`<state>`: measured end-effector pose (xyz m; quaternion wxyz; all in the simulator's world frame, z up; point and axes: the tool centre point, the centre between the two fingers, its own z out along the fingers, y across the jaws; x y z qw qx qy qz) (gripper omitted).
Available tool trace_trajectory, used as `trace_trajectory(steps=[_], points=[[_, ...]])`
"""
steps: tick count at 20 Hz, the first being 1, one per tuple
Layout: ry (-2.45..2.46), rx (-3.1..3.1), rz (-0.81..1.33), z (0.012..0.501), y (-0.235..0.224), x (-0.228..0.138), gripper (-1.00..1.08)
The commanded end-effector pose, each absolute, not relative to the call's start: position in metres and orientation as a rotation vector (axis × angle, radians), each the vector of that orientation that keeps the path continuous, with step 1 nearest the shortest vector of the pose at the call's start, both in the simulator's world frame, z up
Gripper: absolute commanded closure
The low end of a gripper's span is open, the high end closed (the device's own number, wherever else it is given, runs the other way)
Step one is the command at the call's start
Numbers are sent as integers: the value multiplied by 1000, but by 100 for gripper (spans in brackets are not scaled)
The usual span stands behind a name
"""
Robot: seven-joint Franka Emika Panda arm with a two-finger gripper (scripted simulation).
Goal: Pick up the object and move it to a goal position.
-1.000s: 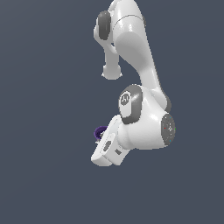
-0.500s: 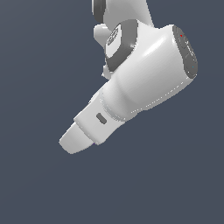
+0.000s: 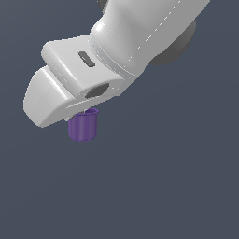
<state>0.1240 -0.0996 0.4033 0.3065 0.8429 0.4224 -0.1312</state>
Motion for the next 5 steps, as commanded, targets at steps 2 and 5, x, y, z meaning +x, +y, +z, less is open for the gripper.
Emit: trace_trajectory(steps=[2,5], points=[[1102,2229,-322,415,-102,122,108],[1099,2229,-318,417,-102,122,108]])
